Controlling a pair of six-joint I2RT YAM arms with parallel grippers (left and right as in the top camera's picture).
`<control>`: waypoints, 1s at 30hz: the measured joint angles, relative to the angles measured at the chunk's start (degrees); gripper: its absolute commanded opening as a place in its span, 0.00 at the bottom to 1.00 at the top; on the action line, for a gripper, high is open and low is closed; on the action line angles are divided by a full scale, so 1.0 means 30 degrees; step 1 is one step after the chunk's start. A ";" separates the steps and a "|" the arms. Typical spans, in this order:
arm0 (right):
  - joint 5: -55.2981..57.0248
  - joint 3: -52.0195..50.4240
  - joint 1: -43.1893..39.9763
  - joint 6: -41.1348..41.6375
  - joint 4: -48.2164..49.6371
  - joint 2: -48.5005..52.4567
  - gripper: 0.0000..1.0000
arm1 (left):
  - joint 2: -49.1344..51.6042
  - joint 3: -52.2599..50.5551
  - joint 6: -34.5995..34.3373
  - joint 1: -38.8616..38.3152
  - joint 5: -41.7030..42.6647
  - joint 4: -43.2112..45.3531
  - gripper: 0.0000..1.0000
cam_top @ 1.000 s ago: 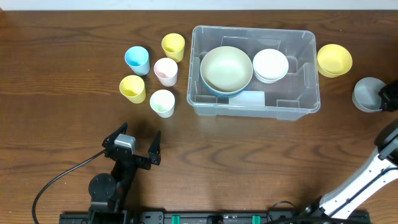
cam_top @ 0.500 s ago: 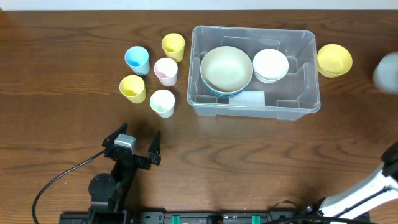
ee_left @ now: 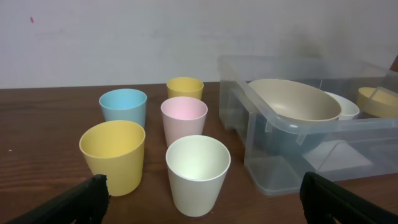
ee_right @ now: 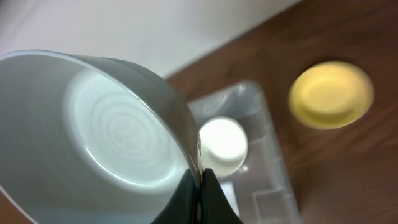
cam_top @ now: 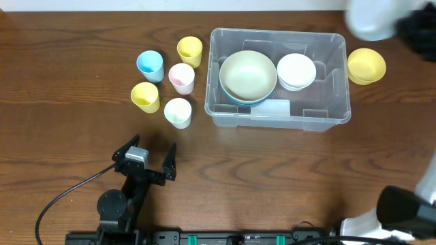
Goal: Pack container
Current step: 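Lift the grey bowl with the right gripper over the white bowl, then lower the grey bowl onto the white bowl and release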
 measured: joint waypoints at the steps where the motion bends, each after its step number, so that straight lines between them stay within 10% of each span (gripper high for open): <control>1: 0.0590 0.0000 0.0896 0.0000 -0.0219 0.0452 0.01 | 0.0000 0.0000 -0.0007 0.0000 -0.0007 0.0007 0.98; 30: 0.4954 -0.0204 0.4124 0.0313 -0.0925 0.8714 0.01 | 0.0000 0.0000 -0.0007 0.0000 0.0000 0.0007 0.98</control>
